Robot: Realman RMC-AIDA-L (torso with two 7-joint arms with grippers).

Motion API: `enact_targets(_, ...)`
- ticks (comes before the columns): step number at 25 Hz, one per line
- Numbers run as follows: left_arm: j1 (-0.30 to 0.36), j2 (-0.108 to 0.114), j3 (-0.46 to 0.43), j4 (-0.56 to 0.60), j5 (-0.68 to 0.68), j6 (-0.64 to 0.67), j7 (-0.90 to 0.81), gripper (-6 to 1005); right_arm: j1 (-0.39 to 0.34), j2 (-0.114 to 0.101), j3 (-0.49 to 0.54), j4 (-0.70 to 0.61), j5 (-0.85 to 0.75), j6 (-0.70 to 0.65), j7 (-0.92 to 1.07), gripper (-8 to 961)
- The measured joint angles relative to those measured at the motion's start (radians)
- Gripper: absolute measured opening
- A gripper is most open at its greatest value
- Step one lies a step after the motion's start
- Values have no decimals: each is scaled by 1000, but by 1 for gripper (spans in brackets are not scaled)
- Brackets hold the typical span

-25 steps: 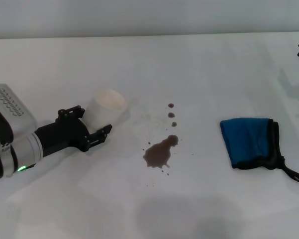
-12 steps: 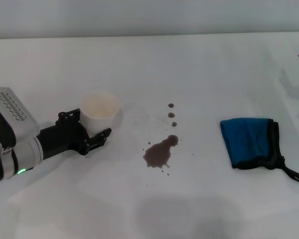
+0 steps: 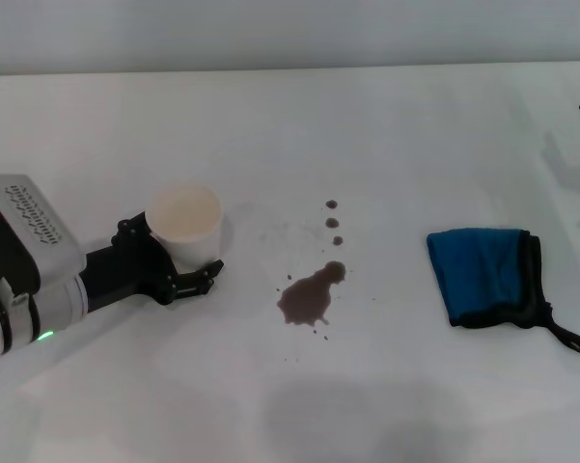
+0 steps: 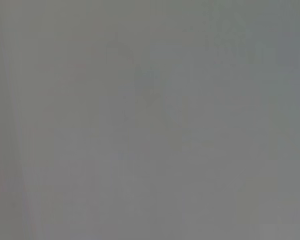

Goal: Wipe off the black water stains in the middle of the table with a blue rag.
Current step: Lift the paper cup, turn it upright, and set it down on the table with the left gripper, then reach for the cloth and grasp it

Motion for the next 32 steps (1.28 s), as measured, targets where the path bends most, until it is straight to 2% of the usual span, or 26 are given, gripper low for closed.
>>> enact_targets(9, 23, 0, -1, 3, -38, -5, 46, 898, 0, 0, 1, 1, 0, -2, 0, 843)
enact_targets(22, 96, 2, -2, 38, -106, 18, 99, 887, 2, 0, 2, -5, 0, -5, 0, 841)
enact_targets(32, 215, 10, -2, -5, -247, 216, 99, 891, 0, -1, 2, -6, 0, 2, 0, 840)
